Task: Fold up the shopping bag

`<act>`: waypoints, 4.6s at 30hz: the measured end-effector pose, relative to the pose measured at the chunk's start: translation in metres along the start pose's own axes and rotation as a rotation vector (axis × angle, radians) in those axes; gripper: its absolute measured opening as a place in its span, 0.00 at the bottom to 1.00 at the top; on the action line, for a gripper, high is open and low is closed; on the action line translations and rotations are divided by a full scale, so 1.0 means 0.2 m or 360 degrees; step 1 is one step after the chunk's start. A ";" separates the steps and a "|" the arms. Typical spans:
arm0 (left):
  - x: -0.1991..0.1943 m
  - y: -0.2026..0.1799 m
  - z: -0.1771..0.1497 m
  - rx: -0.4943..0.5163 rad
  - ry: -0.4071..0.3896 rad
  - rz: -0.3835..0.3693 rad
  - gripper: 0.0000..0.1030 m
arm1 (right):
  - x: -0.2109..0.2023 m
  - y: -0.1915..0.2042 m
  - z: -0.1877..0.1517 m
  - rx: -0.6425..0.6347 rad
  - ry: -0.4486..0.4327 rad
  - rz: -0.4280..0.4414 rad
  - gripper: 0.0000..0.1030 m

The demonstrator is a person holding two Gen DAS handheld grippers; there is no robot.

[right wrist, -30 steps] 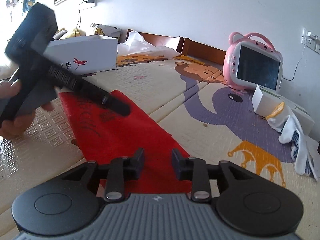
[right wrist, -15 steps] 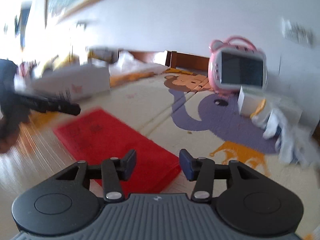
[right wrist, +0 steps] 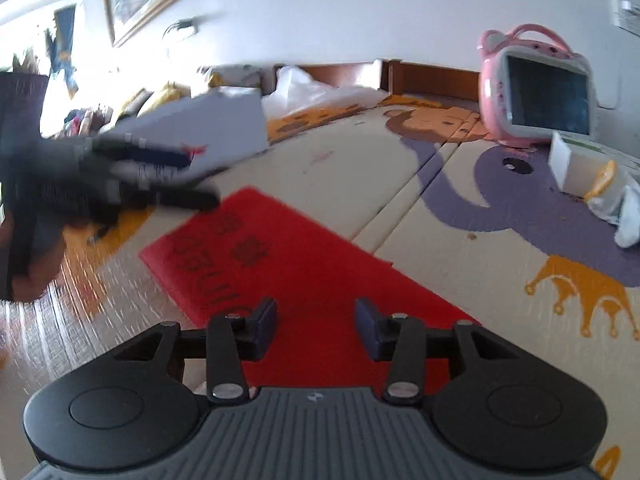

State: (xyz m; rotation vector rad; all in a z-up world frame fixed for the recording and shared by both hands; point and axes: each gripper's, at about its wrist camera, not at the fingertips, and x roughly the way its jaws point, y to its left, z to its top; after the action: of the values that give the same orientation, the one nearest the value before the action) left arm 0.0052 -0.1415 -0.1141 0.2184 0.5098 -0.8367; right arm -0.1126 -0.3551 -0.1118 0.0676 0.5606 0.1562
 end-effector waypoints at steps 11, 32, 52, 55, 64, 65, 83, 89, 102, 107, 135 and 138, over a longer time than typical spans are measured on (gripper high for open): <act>0.09 0.25 -0.01 -0.0435 0.0016 -0.0004 0.98 | -0.18 -0.42 -0.15 0.0767 -0.0104 0.0004 0.50; 0.00 0.24 0.00 0.0131 0.0171 0.1001 0.99 | -0.01 -0.03 -0.02 -0.0399 0.0338 -0.0802 0.47; 0.28 0.12 -0.12 0.0510 0.0284 0.1140 0.99 | 0.08 -0.04 0.03 -0.0501 0.0459 -0.0873 0.49; 0.27 0.15 -0.12 0.0446 0.0265 0.1071 0.99 | 0.13 -0.03 0.05 -0.0572 0.0469 -0.0863 0.49; 0.25 0.17 -0.13 0.0424 0.0243 0.1015 0.99 | 0.29 0.13 0.09 -0.1155 0.0356 -0.0848 0.47; 0.25 0.17 -0.13 0.0421 0.0243 0.1001 0.99 | 0.29 0.15 0.09 -0.1227 0.0341 -0.0814 0.47; 0.20 0.06 -0.19 0.0701 0.0178 0.0998 0.99 | 0.09 -0.40 0.41 0.0634 0.0227 0.0217 0.44; 0.16 0.08 -0.19 0.0848 0.0140 0.0718 0.99 | 0.04 -0.57 0.20 0.1009 0.0237 0.0181 0.46; 0.02 0.11 -0.14 0.0991 0.0213 -0.0008 0.99 | 0.13 -0.60 0.14 0.0906 0.0311 0.0171 0.45; -0.04 0.14 -0.15 0.0946 0.0216 -0.0051 0.99 | 0.15 -0.59 0.12 0.0889 0.0329 0.0210 0.41; -0.16 -0.02 -0.27 0.0825 0.0377 -0.0858 0.99 | 0.11 -0.51 0.12 0.0778 0.0378 0.0321 0.46; -0.19 -0.02 -0.29 0.0838 0.0368 -0.0845 0.99 | 0.10 -0.52 0.12 0.0780 0.0375 0.0315 0.46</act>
State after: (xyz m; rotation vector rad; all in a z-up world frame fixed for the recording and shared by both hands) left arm -0.0378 -0.0974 -0.1438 0.6890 0.5645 -1.4717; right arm -0.0700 -0.4547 -0.1130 0.5882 0.8185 0.2179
